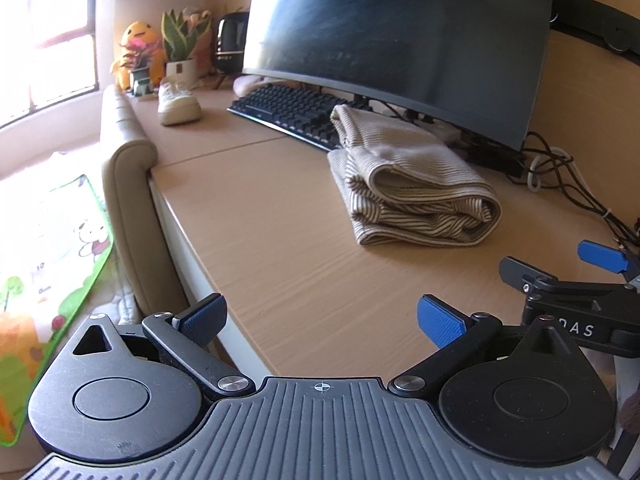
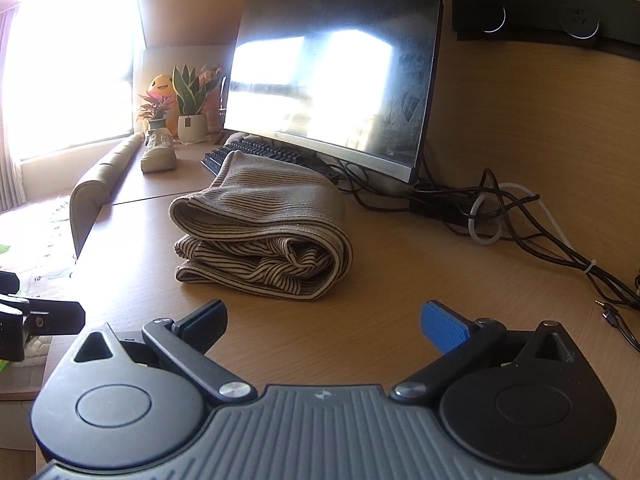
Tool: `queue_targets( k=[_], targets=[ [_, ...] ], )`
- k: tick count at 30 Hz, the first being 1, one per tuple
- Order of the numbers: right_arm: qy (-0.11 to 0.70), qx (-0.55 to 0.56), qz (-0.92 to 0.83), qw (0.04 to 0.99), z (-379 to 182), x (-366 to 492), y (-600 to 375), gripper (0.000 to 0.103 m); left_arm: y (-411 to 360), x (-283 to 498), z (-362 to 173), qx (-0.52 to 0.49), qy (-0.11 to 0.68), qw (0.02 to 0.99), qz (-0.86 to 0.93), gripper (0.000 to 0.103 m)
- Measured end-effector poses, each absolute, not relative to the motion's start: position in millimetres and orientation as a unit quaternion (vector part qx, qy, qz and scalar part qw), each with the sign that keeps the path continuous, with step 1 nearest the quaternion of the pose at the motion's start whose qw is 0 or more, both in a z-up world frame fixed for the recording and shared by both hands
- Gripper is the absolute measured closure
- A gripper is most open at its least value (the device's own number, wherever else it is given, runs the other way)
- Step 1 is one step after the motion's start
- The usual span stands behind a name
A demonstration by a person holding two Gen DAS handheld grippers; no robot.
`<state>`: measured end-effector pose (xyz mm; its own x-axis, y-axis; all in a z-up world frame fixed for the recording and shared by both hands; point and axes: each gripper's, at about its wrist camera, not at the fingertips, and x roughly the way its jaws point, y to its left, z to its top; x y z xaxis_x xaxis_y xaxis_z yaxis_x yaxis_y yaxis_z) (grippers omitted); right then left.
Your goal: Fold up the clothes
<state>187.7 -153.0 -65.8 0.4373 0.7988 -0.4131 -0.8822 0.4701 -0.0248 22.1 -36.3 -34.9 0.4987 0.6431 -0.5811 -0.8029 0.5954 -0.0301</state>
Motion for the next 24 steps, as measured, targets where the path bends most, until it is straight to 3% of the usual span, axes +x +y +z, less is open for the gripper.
queue_targets(
  k=[24],
  targets=[
    [0.176,-0.116,0.501,0.84,-66.6,189.0,-153.5,0.0,-40.4,19.2,-35.0,-0.146,0.265,0.849,0.434,0.0]
  ],
)
